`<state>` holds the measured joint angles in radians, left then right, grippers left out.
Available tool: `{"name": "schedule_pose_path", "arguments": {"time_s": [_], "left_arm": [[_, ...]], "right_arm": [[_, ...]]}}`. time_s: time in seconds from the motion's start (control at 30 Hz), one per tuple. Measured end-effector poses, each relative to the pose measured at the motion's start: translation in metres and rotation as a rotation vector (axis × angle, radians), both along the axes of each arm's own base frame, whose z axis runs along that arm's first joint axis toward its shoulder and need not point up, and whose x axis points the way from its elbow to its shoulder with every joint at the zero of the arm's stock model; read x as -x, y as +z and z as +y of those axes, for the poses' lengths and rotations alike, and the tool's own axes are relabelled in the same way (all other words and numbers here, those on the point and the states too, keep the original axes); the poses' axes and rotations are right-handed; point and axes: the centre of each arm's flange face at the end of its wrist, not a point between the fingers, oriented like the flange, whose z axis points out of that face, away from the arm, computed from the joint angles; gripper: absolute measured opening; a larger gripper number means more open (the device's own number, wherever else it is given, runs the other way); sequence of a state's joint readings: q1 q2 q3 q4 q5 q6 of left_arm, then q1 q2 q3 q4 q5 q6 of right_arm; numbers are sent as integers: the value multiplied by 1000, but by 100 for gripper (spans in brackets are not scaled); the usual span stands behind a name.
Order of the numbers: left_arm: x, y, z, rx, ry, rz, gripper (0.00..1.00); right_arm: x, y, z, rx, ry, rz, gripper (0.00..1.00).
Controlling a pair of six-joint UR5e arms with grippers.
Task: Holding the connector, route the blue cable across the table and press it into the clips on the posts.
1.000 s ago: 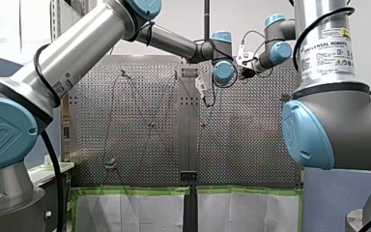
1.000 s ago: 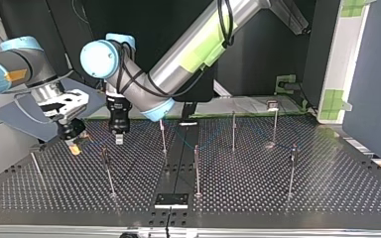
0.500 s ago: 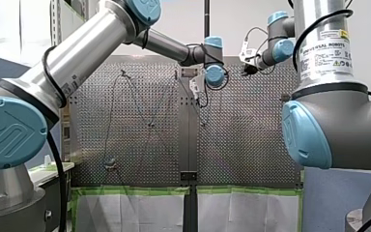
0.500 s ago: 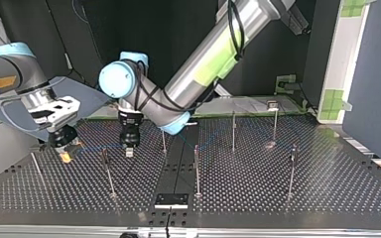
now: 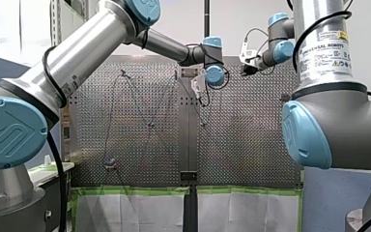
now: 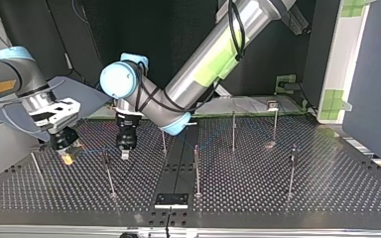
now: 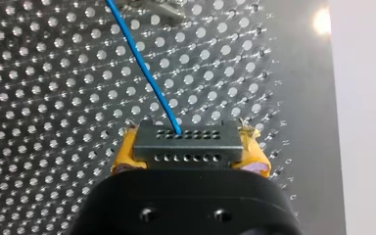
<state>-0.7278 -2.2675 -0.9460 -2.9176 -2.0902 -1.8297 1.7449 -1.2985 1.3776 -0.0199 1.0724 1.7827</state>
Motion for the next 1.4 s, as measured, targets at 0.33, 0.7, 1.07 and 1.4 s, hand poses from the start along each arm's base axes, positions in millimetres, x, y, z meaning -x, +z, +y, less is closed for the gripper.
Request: {"name": "schedule_pose_path", "arguments": {"time_s": [0.33, 0.7, 1.07, 1.4], "left_arm": [[-4, 0, 2, 3, 5, -6, 0], [-41, -16, 19, 10, 3, -30, 0], [-36, -21, 19, -21, 6, -3, 57], [-15, -29, 10, -81, -1, 60, 98]], "right_arm": [[1, -3, -5, 2, 9, 0, 0], [-1, -9, -21, 23, 26, -9, 0], [-6, -10, -14, 10, 17, -2, 0], [-7, -10, -14, 9, 17, -2, 0]]}}
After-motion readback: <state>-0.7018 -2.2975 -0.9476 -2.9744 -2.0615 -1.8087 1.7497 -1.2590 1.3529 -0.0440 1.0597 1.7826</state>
